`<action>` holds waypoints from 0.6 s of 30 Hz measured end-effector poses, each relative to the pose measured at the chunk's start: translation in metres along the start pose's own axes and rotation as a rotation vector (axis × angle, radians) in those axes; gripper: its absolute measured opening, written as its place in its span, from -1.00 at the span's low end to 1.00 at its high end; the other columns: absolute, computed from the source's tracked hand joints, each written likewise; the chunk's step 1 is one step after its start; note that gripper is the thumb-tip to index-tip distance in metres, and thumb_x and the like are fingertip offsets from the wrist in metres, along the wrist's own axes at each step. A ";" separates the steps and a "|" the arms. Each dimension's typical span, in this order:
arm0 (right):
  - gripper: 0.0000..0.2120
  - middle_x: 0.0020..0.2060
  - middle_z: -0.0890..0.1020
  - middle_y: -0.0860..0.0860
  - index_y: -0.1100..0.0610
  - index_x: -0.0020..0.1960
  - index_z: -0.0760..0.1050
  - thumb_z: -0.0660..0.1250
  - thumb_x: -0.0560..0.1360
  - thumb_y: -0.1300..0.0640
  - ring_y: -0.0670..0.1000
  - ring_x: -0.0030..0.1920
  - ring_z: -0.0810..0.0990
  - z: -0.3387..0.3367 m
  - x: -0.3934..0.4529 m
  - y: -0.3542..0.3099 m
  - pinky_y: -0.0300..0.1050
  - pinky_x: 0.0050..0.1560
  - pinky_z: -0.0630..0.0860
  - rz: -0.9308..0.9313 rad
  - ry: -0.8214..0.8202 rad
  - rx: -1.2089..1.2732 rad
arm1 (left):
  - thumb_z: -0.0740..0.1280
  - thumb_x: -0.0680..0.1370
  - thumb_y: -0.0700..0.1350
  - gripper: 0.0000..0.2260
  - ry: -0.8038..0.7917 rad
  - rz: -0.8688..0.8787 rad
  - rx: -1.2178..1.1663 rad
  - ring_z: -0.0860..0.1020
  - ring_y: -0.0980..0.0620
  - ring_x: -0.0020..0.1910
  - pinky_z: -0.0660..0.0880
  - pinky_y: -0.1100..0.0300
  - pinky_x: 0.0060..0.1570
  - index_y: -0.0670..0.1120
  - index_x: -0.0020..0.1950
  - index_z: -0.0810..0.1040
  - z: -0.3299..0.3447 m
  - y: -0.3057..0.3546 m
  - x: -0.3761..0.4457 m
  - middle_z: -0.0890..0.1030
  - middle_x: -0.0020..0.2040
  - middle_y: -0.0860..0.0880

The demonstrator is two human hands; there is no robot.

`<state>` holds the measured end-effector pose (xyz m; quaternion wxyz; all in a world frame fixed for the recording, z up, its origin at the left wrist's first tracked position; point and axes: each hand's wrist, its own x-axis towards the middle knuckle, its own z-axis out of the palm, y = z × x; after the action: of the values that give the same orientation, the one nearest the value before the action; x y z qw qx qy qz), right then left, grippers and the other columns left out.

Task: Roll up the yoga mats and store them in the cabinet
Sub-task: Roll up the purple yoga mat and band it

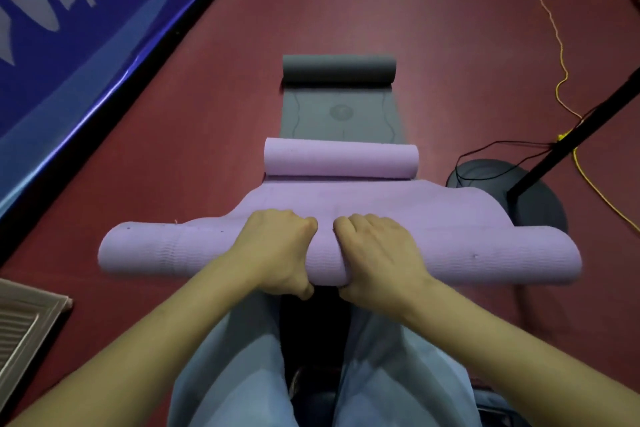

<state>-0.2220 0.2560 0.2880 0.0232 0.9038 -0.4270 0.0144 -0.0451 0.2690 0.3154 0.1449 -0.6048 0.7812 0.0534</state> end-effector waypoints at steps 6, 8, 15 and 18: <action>-0.45 -0.17 0.59 0.01 0.05 -0.09 0.27 0.54 0.14 -0.10 0.15 -0.20 0.59 -0.009 0.011 0.003 -0.08 -0.26 0.26 -0.034 -0.077 -0.005 | 0.50 0.25 0.26 -0.47 0.043 -0.089 -0.069 0.58 -0.05 0.01 0.31 0.09 -0.18 0.07 0.04 0.36 0.008 0.006 -0.005 0.61 0.04 0.06; -0.43 -0.14 0.59 0.00 0.06 -0.04 0.35 0.55 0.17 -0.18 0.13 -0.20 0.54 -0.024 0.026 0.011 -0.07 -0.26 0.32 -0.034 -0.234 0.098 | 0.53 0.25 0.29 -0.39 0.098 -0.140 -0.085 0.57 -0.03 0.09 0.26 0.10 -0.14 0.07 0.14 0.37 0.010 0.009 -0.006 0.58 0.10 0.08; -0.44 -0.12 0.54 0.00 0.04 -0.04 0.31 0.56 0.15 -0.08 0.13 -0.14 0.56 -0.004 0.021 0.005 -0.03 -0.22 0.28 0.023 -0.053 0.055 | 0.46 0.26 0.26 -0.49 0.075 -0.080 0.000 0.58 -0.06 -0.03 0.28 0.09 -0.19 0.05 -0.03 0.31 0.003 -0.001 0.007 0.61 -0.01 0.06; -0.45 -0.25 0.51 0.01 0.06 -0.09 0.41 0.56 -0.01 0.06 0.11 -0.27 0.52 0.017 0.013 -0.003 -0.03 -0.29 0.33 0.012 0.066 -0.054 | 0.49 0.20 0.29 -0.45 -0.001 -0.057 -0.001 0.54 -0.07 -0.08 0.32 0.08 -0.21 0.05 -0.02 0.35 -0.003 -0.006 0.016 0.60 -0.04 0.04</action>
<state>-0.2120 0.2471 0.2720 0.0615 0.8992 -0.4319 0.0326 -0.0430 0.2517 0.3139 0.1464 -0.6267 0.7637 0.0500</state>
